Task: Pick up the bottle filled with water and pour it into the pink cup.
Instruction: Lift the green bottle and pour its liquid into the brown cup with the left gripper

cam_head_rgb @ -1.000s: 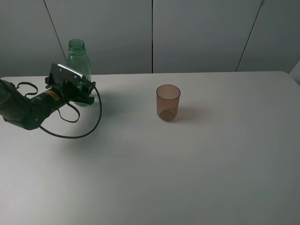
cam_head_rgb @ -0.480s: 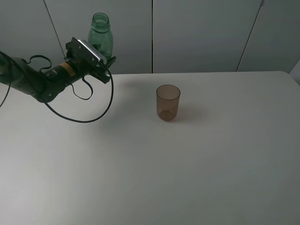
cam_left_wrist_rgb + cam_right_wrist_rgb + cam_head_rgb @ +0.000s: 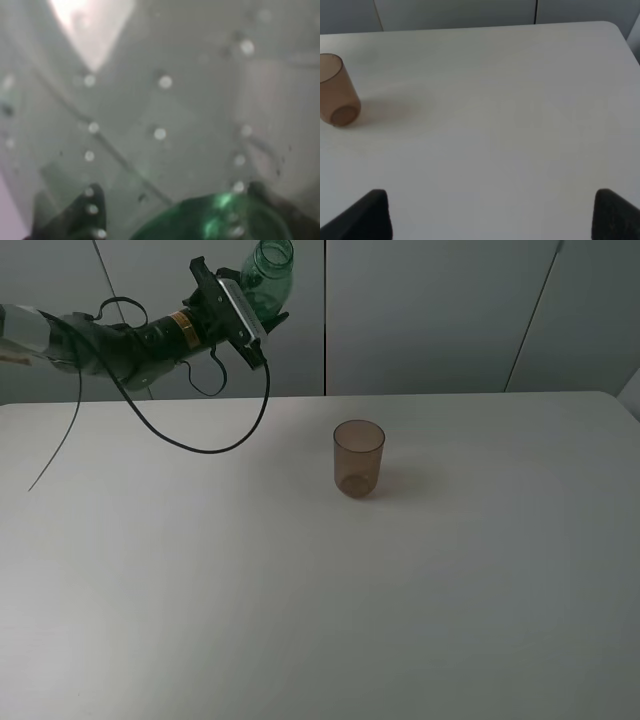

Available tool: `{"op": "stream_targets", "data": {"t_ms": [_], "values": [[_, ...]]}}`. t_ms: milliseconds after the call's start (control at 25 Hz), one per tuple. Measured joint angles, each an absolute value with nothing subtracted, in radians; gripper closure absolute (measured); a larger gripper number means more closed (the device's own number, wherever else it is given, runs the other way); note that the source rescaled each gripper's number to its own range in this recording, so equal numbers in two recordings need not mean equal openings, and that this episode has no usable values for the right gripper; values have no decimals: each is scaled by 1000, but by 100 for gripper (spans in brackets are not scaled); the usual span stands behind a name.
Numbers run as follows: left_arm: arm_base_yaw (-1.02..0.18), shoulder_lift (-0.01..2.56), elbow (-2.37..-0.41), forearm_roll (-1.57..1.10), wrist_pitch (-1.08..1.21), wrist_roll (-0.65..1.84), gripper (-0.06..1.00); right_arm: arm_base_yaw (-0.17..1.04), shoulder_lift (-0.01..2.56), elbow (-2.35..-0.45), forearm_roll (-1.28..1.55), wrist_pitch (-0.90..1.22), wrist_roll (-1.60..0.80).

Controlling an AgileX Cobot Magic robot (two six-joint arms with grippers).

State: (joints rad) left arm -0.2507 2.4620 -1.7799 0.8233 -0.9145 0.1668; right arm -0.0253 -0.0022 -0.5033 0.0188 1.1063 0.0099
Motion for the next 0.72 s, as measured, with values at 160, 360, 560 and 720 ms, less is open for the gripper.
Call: {"op": "stream_targets", "data": {"t_ms": [160,360,560,720], "values": [[-293,2521,-1877,924,-903,167,94,-25,-2,-503,19,1106,10],[-327,2582,-1946,981,-903,196,94,-25,-2,-503,19,1106,10],[-339,2638,-2013,1030,-903,236,94,-25,-2,-503,19,1106,10],[-342,2671,-2070,1071,-903,255,94,-25,-2,-503,19,1106,10]]}}
